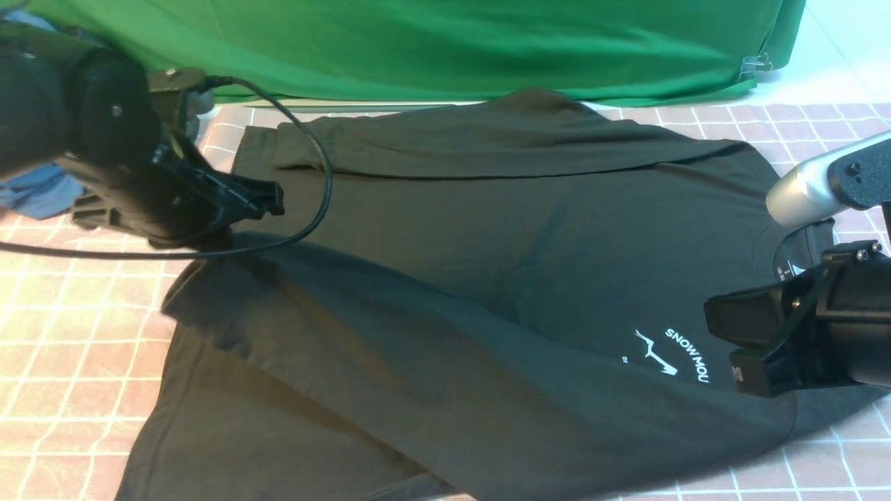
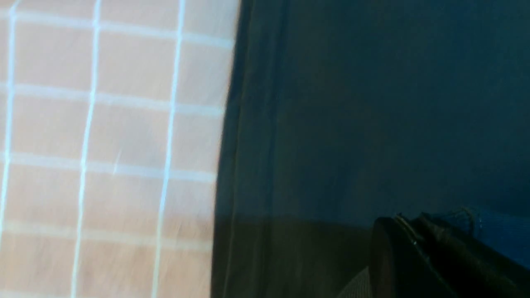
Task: Fold a long-sleeved shirt over a pink coffee tablecloth.
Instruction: 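Fold the left side of the black T-shirt inward over its body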
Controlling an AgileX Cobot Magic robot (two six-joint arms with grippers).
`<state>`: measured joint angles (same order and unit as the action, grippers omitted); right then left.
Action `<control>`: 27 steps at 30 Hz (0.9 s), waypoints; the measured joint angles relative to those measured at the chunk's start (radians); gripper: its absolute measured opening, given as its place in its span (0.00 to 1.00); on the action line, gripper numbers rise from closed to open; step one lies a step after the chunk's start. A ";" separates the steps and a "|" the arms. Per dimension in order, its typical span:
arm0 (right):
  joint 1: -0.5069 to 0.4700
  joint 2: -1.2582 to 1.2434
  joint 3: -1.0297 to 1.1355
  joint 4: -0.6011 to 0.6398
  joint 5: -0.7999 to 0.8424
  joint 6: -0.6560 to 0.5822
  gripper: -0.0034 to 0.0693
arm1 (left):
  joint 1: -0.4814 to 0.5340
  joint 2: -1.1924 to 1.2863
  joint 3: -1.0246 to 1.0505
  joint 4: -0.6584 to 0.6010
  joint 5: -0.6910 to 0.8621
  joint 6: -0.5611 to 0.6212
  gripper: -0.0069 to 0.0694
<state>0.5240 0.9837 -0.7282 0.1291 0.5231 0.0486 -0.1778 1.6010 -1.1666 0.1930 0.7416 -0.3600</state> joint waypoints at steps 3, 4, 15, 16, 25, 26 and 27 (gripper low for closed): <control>0.000 0.000 0.000 0.000 -0.001 0.000 0.10 | 0.000 0.024 -0.010 0.030 -0.047 0.002 0.15; 0.000 0.000 0.000 0.000 -0.001 0.000 0.10 | 0.000 0.031 -0.012 0.041 -0.055 0.003 0.15; 0.000 0.000 0.000 0.000 0.001 0.000 0.10 | 0.023 0.107 -0.024 0.138 -0.209 -0.030 0.15; 0.000 0.000 0.000 0.000 0.001 0.000 0.10 | 0.026 0.111 -0.024 0.140 -0.216 -0.031 0.15; 0.000 0.000 0.000 0.000 0.002 0.000 0.10 | 0.062 0.197 -0.081 0.144 -0.277 -0.040 0.15; 0.000 0.000 0.000 0.000 0.002 0.000 0.10 | 0.063 0.197 -0.083 0.144 -0.277 -0.040 0.15; 0.000 0.000 0.000 0.000 0.002 0.000 0.10 | 0.064 0.205 -0.086 0.144 -0.282 -0.040 0.15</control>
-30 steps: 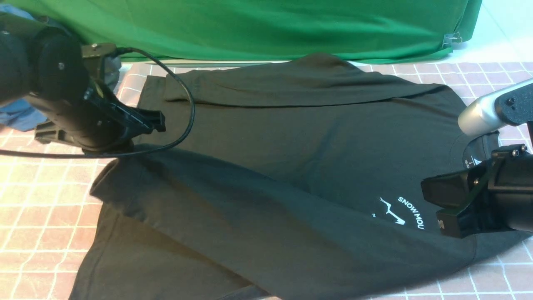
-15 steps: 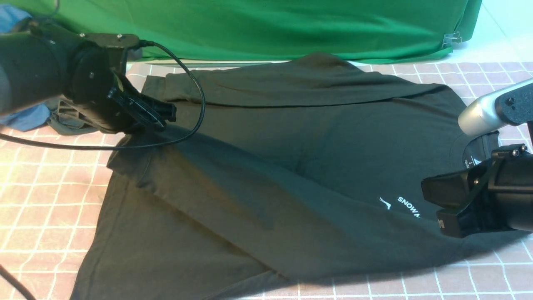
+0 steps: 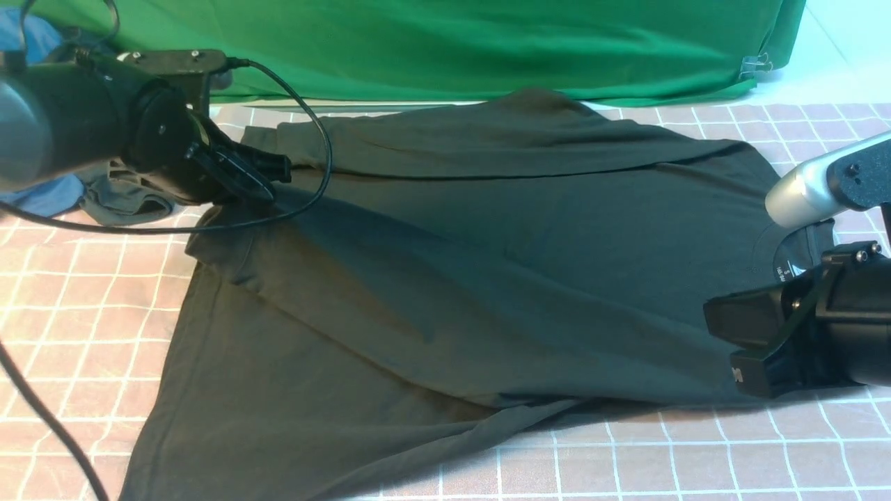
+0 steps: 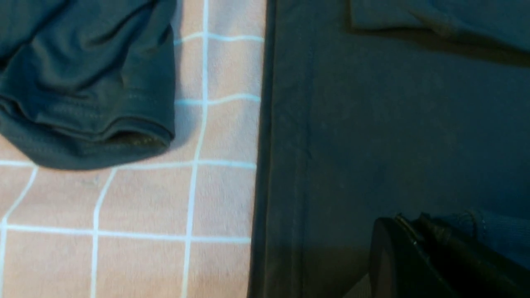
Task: Fold a long-sleeved shirt over a pink coffee tablecloth.
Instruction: 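Fold the left side of the black T-shirt inward over its body, then grab the top left corner of the dark shirt with the left gripper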
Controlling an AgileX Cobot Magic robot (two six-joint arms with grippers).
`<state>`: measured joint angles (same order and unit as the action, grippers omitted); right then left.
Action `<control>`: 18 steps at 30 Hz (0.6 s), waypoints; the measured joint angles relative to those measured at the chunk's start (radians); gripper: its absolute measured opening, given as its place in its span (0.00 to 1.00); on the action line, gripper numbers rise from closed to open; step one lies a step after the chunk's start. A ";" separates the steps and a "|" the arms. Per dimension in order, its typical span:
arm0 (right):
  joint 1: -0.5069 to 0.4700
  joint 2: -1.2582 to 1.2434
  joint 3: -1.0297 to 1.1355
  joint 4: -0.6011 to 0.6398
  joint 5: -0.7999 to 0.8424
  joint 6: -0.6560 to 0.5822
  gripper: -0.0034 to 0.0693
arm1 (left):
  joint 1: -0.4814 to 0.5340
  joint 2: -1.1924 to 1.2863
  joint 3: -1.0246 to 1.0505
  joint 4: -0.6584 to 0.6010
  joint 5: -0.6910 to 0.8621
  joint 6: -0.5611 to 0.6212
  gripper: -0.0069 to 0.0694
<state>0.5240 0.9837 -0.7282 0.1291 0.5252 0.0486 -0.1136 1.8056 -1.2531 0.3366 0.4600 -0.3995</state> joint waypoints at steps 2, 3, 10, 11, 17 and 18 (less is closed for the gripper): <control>0.000 0.000 0.000 0.000 0.000 0.000 0.10 | 0.002 0.014 -0.010 -0.004 -0.015 0.000 0.15; 0.000 0.000 0.000 0.000 0.000 0.000 0.10 | 0.003 0.016 -0.010 -0.005 -0.017 0.000 0.16; 0.000 0.000 0.000 0.000 0.000 0.000 0.10 | 0.003 0.030 -0.014 0.019 -0.070 0.009 0.35; 0.000 0.000 0.000 0.000 0.000 0.000 0.10 | 0.003 0.030 -0.015 0.024 -0.071 0.007 0.39; 0.000 0.000 -0.011 0.000 0.083 0.001 0.11 | 0.004 -0.019 -0.018 -0.058 0.054 -0.080 0.58; 0.000 0.004 -0.021 -0.001 0.113 0.001 0.10 | 0.004 -0.037 -0.018 -0.111 0.100 -0.082 0.57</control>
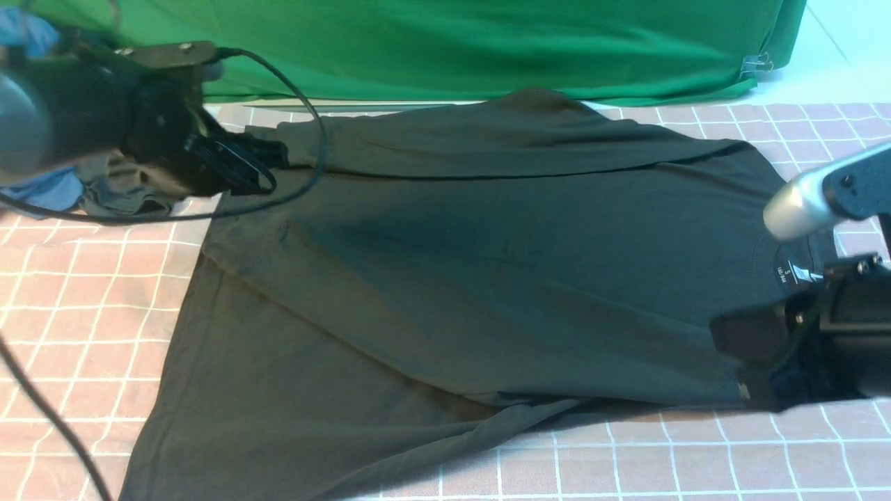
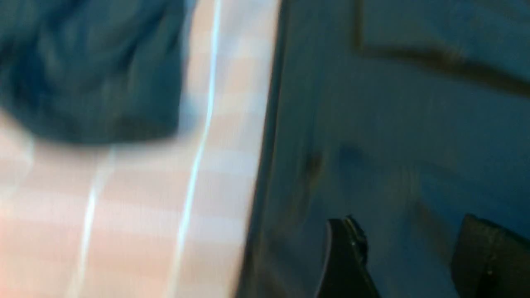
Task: Fold a long-sleeved shirt over a pink coffee tablecloth.
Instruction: 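Grab the top left corner of the dark shirt with the left gripper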
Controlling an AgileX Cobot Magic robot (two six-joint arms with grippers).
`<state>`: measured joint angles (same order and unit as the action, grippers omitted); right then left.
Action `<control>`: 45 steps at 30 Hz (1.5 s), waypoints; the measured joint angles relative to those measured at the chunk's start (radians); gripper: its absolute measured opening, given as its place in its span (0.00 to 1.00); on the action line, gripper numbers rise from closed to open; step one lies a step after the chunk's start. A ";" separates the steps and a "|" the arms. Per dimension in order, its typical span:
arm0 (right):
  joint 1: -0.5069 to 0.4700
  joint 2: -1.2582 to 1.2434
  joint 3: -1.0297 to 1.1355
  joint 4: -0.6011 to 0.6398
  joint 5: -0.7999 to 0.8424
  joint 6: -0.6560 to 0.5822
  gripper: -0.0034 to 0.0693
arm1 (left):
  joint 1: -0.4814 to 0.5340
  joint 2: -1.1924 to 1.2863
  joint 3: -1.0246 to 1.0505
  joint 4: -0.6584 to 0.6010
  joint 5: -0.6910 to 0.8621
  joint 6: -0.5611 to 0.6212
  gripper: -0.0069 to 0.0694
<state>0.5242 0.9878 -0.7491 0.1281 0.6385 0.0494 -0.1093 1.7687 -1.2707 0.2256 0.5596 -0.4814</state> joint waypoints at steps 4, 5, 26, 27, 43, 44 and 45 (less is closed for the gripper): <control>-0.013 0.047 -0.049 -0.027 0.145 0.001 0.10 | -0.018 -0.089 0.014 -0.321 0.223 0.204 0.37; -0.031 0.075 -0.064 -0.043 0.175 0.002 0.10 | -0.049 -0.121 0.037 -0.417 0.254 0.273 0.26; -0.310 0.166 -0.072 -0.004 0.208 -0.118 0.10 | -0.554 -0.034 0.291 -0.577 -0.104 0.311 0.54; -0.310 0.166 -0.072 0.001 0.205 -0.131 0.10 | -0.554 -0.024 0.291 -0.589 -0.108 0.311 0.59; -0.310 0.166 -0.072 0.023 0.159 -0.171 0.10 | -0.572 -0.010 0.291 -0.779 -0.031 0.501 0.74; -0.310 0.166 -0.072 0.024 0.158 -0.173 0.10 | -0.572 -0.009 0.291 -0.776 -0.045 0.504 0.74; -0.310 0.166 -0.072 0.027 0.158 -0.177 0.10 | -0.572 -0.007 0.291 -0.774 -0.063 0.506 0.74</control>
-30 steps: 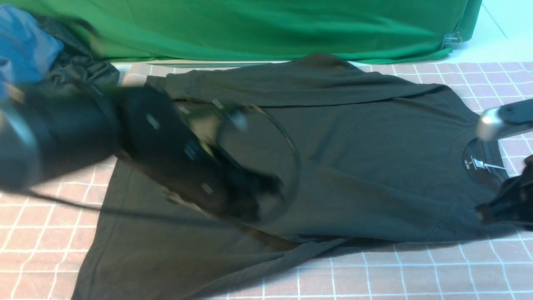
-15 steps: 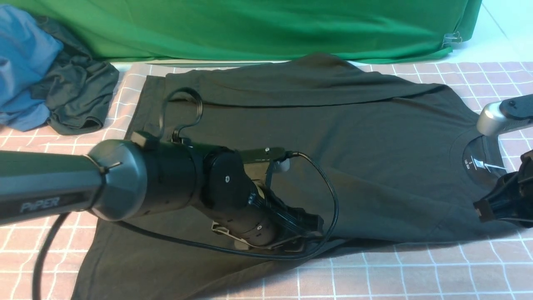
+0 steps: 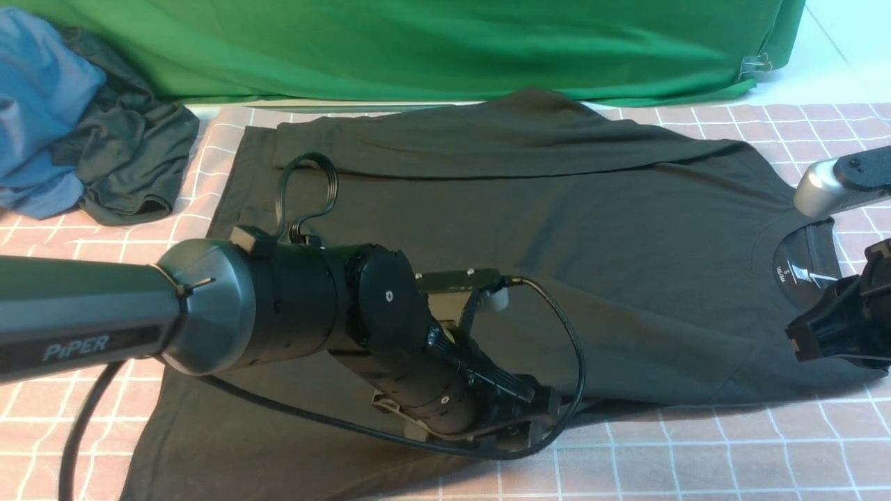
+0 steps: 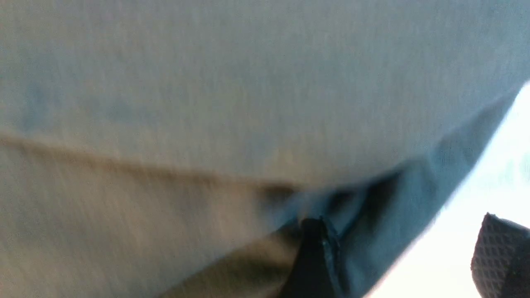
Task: Fold a long-sleeved shirt over a pink coffee tablecloth.
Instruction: 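Grab the top left corner of the dark shirt with the left gripper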
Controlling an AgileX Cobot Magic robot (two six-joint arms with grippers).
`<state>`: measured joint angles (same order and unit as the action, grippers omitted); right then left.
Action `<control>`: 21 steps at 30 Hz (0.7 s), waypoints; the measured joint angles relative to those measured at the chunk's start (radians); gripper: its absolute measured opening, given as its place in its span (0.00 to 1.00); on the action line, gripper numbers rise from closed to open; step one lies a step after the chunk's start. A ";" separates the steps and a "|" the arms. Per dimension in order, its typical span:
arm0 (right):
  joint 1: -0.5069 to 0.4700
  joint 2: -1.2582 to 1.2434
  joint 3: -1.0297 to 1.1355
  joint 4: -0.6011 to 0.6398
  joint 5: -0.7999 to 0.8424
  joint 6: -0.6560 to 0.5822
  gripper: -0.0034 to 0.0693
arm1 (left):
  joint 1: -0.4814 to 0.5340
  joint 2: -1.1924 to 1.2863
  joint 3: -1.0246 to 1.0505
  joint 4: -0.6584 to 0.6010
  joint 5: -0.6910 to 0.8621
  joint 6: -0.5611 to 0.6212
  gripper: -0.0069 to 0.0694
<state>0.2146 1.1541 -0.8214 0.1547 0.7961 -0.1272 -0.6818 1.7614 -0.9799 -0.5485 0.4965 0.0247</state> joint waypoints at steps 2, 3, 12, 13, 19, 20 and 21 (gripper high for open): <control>0.000 0.000 0.000 0.002 -0.001 -0.004 0.10 | 0.000 0.003 0.000 0.001 -0.051 0.009 0.74; 0.000 0.000 0.000 0.002 -0.001 -0.005 0.10 | 0.000 0.003 0.000 -0.005 -0.086 0.016 0.74; 0.000 0.000 0.000 0.004 -0.005 -0.005 0.10 | 0.000 0.016 0.000 -0.044 -0.237 0.033 0.74; 0.000 0.000 0.000 0.005 -0.005 -0.005 0.10 | 0.000 0.024 0.000 -0.052 -0.237 0.033 0.74; 0.000 0.000 0.000 0.006 -0.005 -0.005 0.10 | 0.000 0.049 0.000 -0.123 -0.213 0.033 0.74; 0.000 0.000 0.000 0.006 -0.005 -0.005 0.10 | 0.000 0.050 0.000 -0.132 -0.207 0.033 0.74; 0.000 0.000 0.000 0.006 -0.005 -0.005 0.10 | 0.000 0.050 0.000 -0.149 -0.185 0.039 0.74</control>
<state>0.2146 1.1541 -0.8214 0.1608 0.7911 -0.1320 -0.6818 1.8111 -0.9799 -0.6977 0.3113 0.0637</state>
